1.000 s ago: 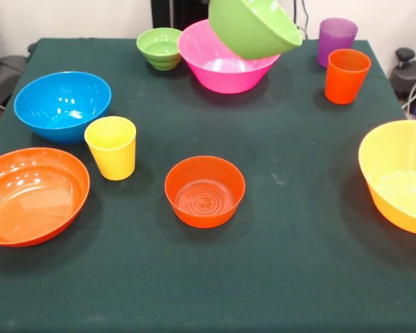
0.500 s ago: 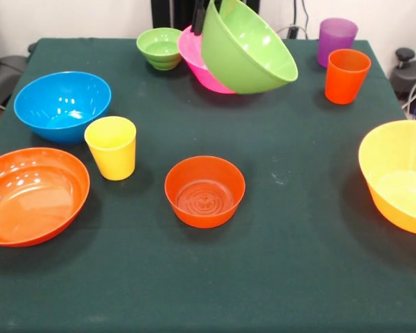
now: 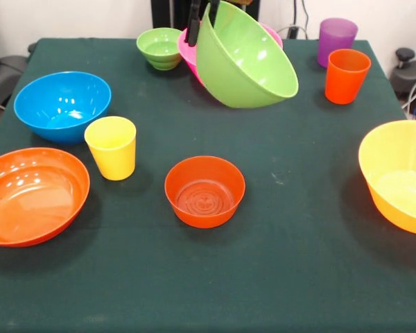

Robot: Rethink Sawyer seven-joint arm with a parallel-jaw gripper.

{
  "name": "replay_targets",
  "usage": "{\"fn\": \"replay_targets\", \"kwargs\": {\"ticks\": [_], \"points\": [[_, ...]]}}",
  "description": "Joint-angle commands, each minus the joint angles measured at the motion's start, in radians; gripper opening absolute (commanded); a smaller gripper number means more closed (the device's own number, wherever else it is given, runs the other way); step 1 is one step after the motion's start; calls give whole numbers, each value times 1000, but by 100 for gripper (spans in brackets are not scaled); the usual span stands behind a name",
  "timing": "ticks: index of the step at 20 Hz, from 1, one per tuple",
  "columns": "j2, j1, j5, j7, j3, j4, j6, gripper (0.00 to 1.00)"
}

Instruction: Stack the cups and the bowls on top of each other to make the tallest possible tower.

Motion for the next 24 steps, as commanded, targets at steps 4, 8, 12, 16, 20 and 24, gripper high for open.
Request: {"fn": "replay_targets", "kwargs": {"ticks": [4, 8, 12, 16, 20, 24], "points": [[99, -2, 26, -20, 76, -230, 169, 0], [143, 0, 28, -25, 78, -301, 185, 0], [168, 12, 26, -18, 70, -341, 195, 0], [211, 17, 29, -15, 73, -405, 208, 0], [244, 22, 37, -15, 75, -459, 226, 0], [283, 32, 43, -13, 75, -531, 254, 0]]}}
